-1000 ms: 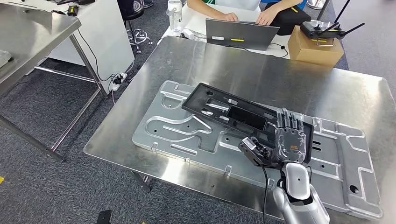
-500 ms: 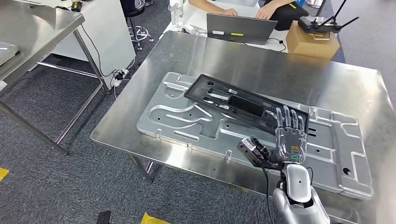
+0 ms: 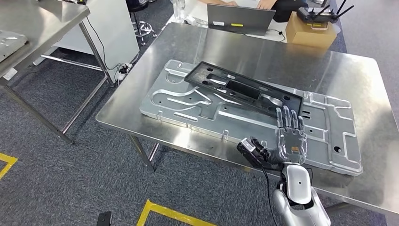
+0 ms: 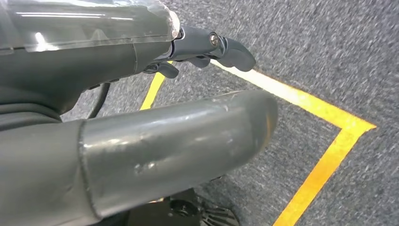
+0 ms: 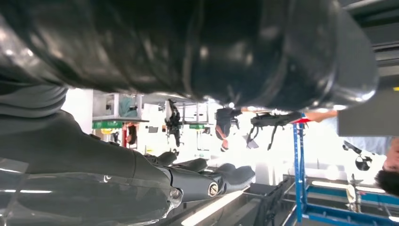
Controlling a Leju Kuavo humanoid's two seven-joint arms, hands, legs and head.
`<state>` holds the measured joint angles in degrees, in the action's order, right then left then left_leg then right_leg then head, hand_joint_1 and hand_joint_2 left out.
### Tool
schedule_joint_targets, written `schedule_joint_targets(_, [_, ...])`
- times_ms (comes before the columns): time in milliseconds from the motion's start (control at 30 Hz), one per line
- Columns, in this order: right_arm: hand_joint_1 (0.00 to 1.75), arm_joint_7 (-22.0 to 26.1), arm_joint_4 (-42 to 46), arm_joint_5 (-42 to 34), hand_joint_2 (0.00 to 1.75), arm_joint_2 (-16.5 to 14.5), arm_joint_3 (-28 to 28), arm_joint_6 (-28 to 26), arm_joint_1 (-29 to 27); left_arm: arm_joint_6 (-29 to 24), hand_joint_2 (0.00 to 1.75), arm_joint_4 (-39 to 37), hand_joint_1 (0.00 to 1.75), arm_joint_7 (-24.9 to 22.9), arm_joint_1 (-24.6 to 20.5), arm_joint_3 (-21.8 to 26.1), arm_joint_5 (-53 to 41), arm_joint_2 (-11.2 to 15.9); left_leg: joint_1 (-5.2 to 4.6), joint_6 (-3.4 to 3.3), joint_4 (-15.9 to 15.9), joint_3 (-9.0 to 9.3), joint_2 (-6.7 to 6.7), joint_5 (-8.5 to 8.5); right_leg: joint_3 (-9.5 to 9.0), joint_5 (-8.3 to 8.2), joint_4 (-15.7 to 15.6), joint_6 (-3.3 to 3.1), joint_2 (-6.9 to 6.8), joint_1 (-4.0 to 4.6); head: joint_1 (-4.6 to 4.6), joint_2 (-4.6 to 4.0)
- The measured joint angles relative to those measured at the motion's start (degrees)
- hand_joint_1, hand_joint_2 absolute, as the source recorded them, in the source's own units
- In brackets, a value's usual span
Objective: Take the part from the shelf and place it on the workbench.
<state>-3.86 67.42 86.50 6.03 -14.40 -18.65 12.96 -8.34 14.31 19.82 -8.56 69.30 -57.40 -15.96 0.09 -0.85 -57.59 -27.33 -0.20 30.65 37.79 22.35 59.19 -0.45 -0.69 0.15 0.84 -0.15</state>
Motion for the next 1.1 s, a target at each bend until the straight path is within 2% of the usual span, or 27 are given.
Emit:
schedule_joint_targets(67, [0.00, 0.0, 0.0, 0.0, 0.00, 0.0, 0.0, 0.0, 0.0, 0.0, 0.00, 0.0, 0.00, 0.0, 0.1, 0.0, 0.0, -0.1, 0.20, -0.77, 0.6, -0.63, 0.21, -0.99, 0.43, -0.31, 0.0, 0.68, 0.11, -0.07, 0.03, 0.00])
schedule_joint_targets(100, [0.00, 0.0, 0.0, 0.0, 0.00, 0.0, 0.0, 0.0, -0.1, 0.0, 0.00, 0.1, 0.00, 0.0, 0.1, 0.0, 0.0, -0.2, 0.34, -1.27, 0.8, -1.12, 0.38, -1.71, 0.86, 0.95, 0.8, 0.99, 0.24, -0.15, 0.07, 0.00])
schedule_joint_targets(133, [0.00, 0.0, 0.0, 0.0, 0.00, 0.0, 0.0, 0.0, -0.1, 0.0, 0.00, 0.1, 0.00, 0.0, 0.2, 0.0, 0.0, -0.3, 0.50, -1.69, 0.9, -1.78, 0.56, -2.50, 1.52, 3.29, 2.6, 1.29, 0.36, -0.26, 0.11, 0.00])
schedule_joint_targets(200, [0.00, 0.0, 0.0, 0.1, 0.00, 0.0, -0.1, 0.0, -0.1, -0.1, 0.00, 0.2, 0.00, 0.0, 0.2, 0.0, 0.1, -0.3, 0.50, -2.12, 0.9, -3.52, 0.69, -3.94, 3.04, 9.15, 9.0, 1.85, 0.47, -0.67, 0.18, 0.00])
schedule_joint_targets(233, [0.00, 0.0, 0.0, 0.1, 0.00, 0.0, -0.1, 0.0, -0.1, -0.1, 0.00, 0.2, 0.00, 0.0, 0.2, 0.0, 0.2, -0.3, 0.50, -2.08, 0.8, -4.51, 0.72, -4.65, 3.51, 10.79, 12.4, 2.12, 0.47, -0.84, 0.19, 0.00])
schedule_joint_targets(267, [0.00, 0.0, -0.1, 0.1, 0.00, 0.0, -0.1, 0.0, -0.2, -0.1, 0.00, 0.2, 0.00, 0.0, 0.2, 0.0, 0.3, -0.3, 0.52, -1.97, 0.7, -5.49, 0.74, -5.31, 3.44, 10.99, 14.6, 2.34, 0.46, -1.00, 0.19, 0.00])
schedule_joint_targets(300, [0.00, 0.0, -0.1, 0.1, 0.00, 0.0, -0.1, 0.0, -0.2, -0.1, 0.00, 0.2, 0.00, 0.0, 0.2, 0.0, 0.4, -0.3, 0.54, -1.83, 0.5, -6.51, 0.77, -5.94, 2.52, 9.87, 15.2, 2.50, 0.46, -1.18, 0.19, 0.00])
schedule_joint_targets(333, [0.00, 0.0, -0.1, 0.1, 0.00, 0.0, -0.1, 0.0, -0.2, -0.1, 0.00, 0.3, 0.00, 0.0, 0.2, 0.0, 0.5, -0.4, 0.58, -1.66, 0.2, -7.48, 0.79, -6.50, 0.68, 8.15, 13.9, 2.58, 0.46, -1.34, 0.18, 0.00])
schedule_joint_targets(367, [0.00, 0.0, -0.1, 0.1, 0.00, 0.0, -0.1, 0.0, -0.1, -0.1, 0.00, 0.3, 0.00, 0.0, 0.2, 0.0, 0.6, -0.4, 0.61, -1.44, -0.1, -8.34, 0.79, -7.01, -2.03, 6.81, 10.9, 2.61, 0.46, -1.48, 0.17, 0.00])
schedule_joint_targets(433, [0.00, 0.0, -0.1, 0.2, 0.00, 0.0, -0.1, 0.0, 0.0, -0.1, 0.00, 0.3, 0.00, 0.0, 0.1, 0.1, 0.7, -0.5, 0.55, -0.82, -0.7, -9.58, 0.74, -7.86, -7.80, 7.21, 3.2, 2.33, 0.53, -1.38, 0.13, 0.00])
schedule_joint_targets(467, [0.00, -0.1, 0.0, 0.2, 0.00, 0.0, -0.1, -0.1, 0.0, -0.2, 0.00, 0.3, 0.00, 0.1, 0.1, 0.1, 0.8, -0.6, 0.54, -0.44, -0.8, -9.87, 0.72, -8.32, -9.54, 8.08, 0.3, 2.03, 0.58, -1.19, 0.12, 0.00])
schedule_joint_targets(500, [0.00, -0.2, -0.1, 0.3, 0.00, -0.1, -0.2, -0.1, -0.1, -0.3, 0.00, 0.3, 0.00, 0.1, 0.1, 0.1, 0.9, -0.7, 0.55, -0.04, -0.8, -10.01, 0.71, -8.82, -10.25, 8.75, -1.2, 1.65, 0.62, -0.94, 0.09, 0.00])
schedule_joint_targets(567, [0.00, -0.3, -0.1, 0.4, 0.00, -0.2, -0.3, -0.3, -0.4, -0.6, 0.00, 0.3, 0.00, 0.2, 0.2, 0.2, 1.1, -0.8, 0.68, 0.79, -0.6, -10.27, 0.66, -9.41, -9.74, 8.01, -1.8, 0.65, 0.49, -0.82, 0.11, 0.00])
schedule_joint_targets(600, [0.00, -0.4, -0.1, 0.4, 0.00, -0.4, -0.4, -0.5, -0.7, -0.6, 0.00, 0.3, 0.00, 0.2, 0.3, 0.2, 1.3, -0.8, 0.76, 1.08, -1.3, -10.68, 0.62, -8.39, -9.20, 7.37, -1.8, 0.05, 0.38, -0.86, 0.09, 0.00])
schedule_joint_targets(633, [0.00, -0.4, -0.1, 0.4, 0.00, -0.7, -0.6, -0.8, -1.0, -0.7, 0.00, 0.3, 0.00, 0.2, 0.3, 0.3, 1.4, -0.8, 0.83, 1.30, -2.8, -11.35, 0.58, -6.25, -8.50, 6.62, -1.9, -0.54, 0.27, -0.92, 0.07, 0.00])
schedule_joint_targets(700, [0.00, -0.6, -0.1, 0.6, 0.00, -1.4, -0.9, -1.6, -1.9, -0.7, 0.00, 0.3, 0.00, 0.3, 0.3, 0.4, 1.7, -0.8, 0.97, 1.53, -9.2, -13.12, 0.53, 0.05, -6.74, 5.17, -1.9, -1.29, 0.17, -0.76, 0.01, 0.00])
schedule_joint_targets(733, [0.00, -0.6, -0.1, 0.7, 0.00, -1.8, -1.1, -2.1, -2.6, -0.7, 0.00, 0.3, 0.00, 0.4, 0.3, 0.4, 1.9, -0.8, 1.00, 1.64, -13.0, -13.80, 0.52, 2.20, -5.77, 4.44, -1.8, -1.43, 0.16, -0.59, 0.01, 0.00])
schedule_joint_targets(767, [0.00, -0.8, -0.1, 0.8, 0.00, -2.2, -1.3, -2.7, -3.3, -0.7, 0.00, 0.3, 0.00, 0.5, 0.3, 0.5, 2.0, -0.8, 0.99, 1.69, -16.0, -13.98, 0.51, 2.94, -4.78, 3.73, -1.7, -1.46, 0.12, -0.41, 0.01, 0.00])
schedule_joint_targets(800, [0.00, -0.9, -0.1, 0.9, 0.00, -2.6, -1.5, -3.2, -4.2, -0.8, 0.00, 0.3, 0.00, 0.5, 0.3, 0.5, 2.2, -0.8, 0.98, 1.63, -17.4, -13.35, 0.51, 2.18, -3.77, 3.07, -1.6, -1.46, 0.07, -0.21, 0.00, 0.00])
schedule_joint_targets(833, [0.00, -1.1, 0.0, 0.9, 0.00, -2.9, -1.7, -3.8, -5.0, -0.8, 0.00, 0.3, 0.00, 0.5, 0.3, 0.6, 2.3, -0.8, 0.94, 1.41, -16.8, -11.75, 0.50, 0.60, -2.76, 2.43, -1.4, -1.42, 0.03, -0.02, 0.01, 0.00])
schedule_joint_targets(867, [0.00, -1.2, 0.0, 0.9, 0.00, -3.2, -1.8, -4.3, -5.8, -0.9, 0.00, 0.3, 0.00, 0.6, 0.3, 0.7, 2.4, -0.8, 0.83, 1.02, -14.3, -9.16, 0.47, -0.85, -1.84, 1.83, -1.2, -1.37, 0.00, 0.14, 0.00, 0.00])
schedule_joint_targets(900, [0.00, -1.3, 0.1, 0.7, 0.00, -3.5, -1.8, -4.8, -6.5, -0.9, 0.00, 0.4, 0.00, 0.6, 0.3, 0.7, 2.6, -0.8, 0.62, 0.48, -10.2, -5.66, 0.42, -1.30, -1.09, 1.27, -1.0, -1.26, 0.01, 0.27, 0.00, 0.00])
schedule_joint_targets(933, [0.00, -1.3, 0.4, 0.2, 0.00, -3.8, -1.8, -5.3, -7.1, -1.0, 0.00, 0.5, 0.00, 0.6, 0.3, 0.7, 2.8, -0.8, 0.38, 0.00, -5.5, -2.07, 0.39, -0.75, -0.53, 0.78, -0.7, -1.08, 0.02, 0.36, 0.01, 0.00])
schedule_joint_targets(967, [0.00, -1.1, 0.6, -0.5, 0.00, -4.0, -1.8, -5.8, -7.7, -1.0, 0.00, 0.6, 0.00, 0.7, 0.2, 0.8, 3.0, -0.9, 0.11, -0.36, -1.7, 0.55, 0.34, 0.17, -0.25, 0.27, -0.6, -0.83, 0.00, 0.36, 0.02, 0.00])
schedule_joint_targets(1000, [0.00, -0.9, 0.8, -1.4, 0.00, -4.3, -1.8, -6.5, -8.4, -1.0, 0.00, 0.7, 0.00, 0.8, 0.2, 0.8, 3.2, -0.9, -0.14, -0.63, 0.8, 2.15, 0.32, 0.99, -0.11, -0.24, -0.6, -0.54, -0.05, 0.29, 0.03, 0.00])
schedule_joint_targets(1067, [0.00, -0.3, 0.9, -3.1, 0.00, -4.8, -1.8, -8.0, -10.0, -1.0, 0.00, 0.8, 0.00, 0.9, 0.4, 0.8, 3.8, -1.1, -0.19, -1.09, 2.1, 2.09, 0.40, 0.52, 0.04, -1.24, -0.9, 0.12, -0.10, 0.13, 0.03, 0.00])
schedule_joint_targets(1100, [0.00, 0.1, 0.9, -4.0, 0.00, -5.0, -1.7, -8.9, -10.9, -1.1, 0.00, 0.8, 0.00, 1.0, 0.5, 0.8, 4.2, -1.2, -0.07, -1.47, 2.3, 1.62, 0.52, -0.17, 0.32, -0.65, -0.7, 0.46, 0.03, 0.04, 0.05, 0.00])
